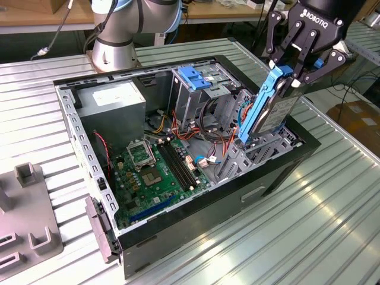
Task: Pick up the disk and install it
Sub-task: 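Insert the disk into the insertion slot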
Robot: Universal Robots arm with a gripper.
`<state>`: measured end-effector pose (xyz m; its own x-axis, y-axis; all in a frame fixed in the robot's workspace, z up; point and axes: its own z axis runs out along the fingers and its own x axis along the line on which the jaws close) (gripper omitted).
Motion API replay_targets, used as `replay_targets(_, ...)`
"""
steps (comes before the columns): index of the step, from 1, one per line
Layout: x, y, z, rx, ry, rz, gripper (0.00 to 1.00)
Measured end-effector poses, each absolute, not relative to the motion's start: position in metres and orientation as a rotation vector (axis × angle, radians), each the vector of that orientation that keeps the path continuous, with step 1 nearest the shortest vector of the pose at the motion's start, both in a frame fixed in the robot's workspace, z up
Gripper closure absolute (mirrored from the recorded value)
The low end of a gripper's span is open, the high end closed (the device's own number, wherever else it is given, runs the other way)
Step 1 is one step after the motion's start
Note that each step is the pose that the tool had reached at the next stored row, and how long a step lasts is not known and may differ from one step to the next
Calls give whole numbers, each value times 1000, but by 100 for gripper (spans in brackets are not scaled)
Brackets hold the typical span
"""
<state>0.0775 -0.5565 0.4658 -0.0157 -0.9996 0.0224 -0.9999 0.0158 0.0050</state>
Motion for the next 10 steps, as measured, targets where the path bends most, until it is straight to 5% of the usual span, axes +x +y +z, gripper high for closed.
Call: replay_targets(10,78,-557,450,2198,-2217,19,63)
